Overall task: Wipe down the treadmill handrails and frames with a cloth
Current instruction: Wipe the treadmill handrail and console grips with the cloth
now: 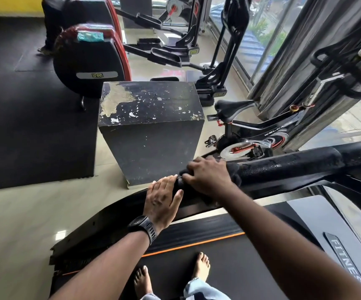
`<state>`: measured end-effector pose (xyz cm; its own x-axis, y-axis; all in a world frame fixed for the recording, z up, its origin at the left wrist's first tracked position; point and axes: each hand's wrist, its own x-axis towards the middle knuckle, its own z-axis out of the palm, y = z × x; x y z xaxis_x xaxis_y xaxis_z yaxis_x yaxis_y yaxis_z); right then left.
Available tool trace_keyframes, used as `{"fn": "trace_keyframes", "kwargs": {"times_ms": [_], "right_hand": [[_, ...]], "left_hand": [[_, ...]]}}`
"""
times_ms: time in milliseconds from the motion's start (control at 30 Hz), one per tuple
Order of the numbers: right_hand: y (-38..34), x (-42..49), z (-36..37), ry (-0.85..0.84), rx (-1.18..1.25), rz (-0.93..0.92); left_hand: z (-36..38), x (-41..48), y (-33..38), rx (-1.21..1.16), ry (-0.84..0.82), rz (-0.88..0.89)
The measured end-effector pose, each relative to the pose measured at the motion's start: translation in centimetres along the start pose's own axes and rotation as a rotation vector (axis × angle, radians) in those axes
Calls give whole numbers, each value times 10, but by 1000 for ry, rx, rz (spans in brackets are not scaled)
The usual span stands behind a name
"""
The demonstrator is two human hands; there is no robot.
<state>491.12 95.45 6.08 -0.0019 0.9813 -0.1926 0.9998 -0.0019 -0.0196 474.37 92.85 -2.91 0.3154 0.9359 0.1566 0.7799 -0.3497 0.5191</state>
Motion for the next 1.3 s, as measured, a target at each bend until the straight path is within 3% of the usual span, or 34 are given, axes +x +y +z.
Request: {"fn": "trace_keyframes", "kwargs": {"times_ms": [67, 167, 300, 400, 500, 600, 700, 833, 933, 1033, 1100, 1167, 1233, 1300], "right_hand": [[15, 8, -2, -36, 23, 117], [1, -25, 17, 139, -62, 287], [-25, -40, 39, 251, -47, 147], [-6, -15, 18, 146, -55, 25], [18, -3, 1, 60, 4, 154], [9, -33, 17, 217, -3, 290], [-6, -56, 43, 351, 20, 181], [13, -24, 20, 222, -42, -24], [36, -7, 1, 99, 16, 131], [28, -33, 15, 231, 0, 287], [11, -52, 34, 325, 4, 220], [7, -53, 37, 316, 0, 98], [18, -33, 21, 250, -21, -17], [34, -14, 0, 99, -19, -11]], "left_hand": [[1, -1, 1, 0, 1, -3], [0, 0, 2, -10, 3, 0], [2, 1, 2, -14, 21, 11], [2, 2, 4, -4, 24, 1], [0, 1, 7, -15, 24, 2], [-1, 1, 11, -40, 16, 8], [1, 2, 13, -44, 26, 8], [2, 3, 13, -29, 28, 4], [2, 4, 15, -23, 11, -3], [2, 5, 16, -27, 3, -11], [2, 5, 16, -23, 7, -12], [3, 5, 17, -19, 8, -10], [3, 5, 19, -17, -1, -8], [2, 6, 21, -12, -16, -2]]}}
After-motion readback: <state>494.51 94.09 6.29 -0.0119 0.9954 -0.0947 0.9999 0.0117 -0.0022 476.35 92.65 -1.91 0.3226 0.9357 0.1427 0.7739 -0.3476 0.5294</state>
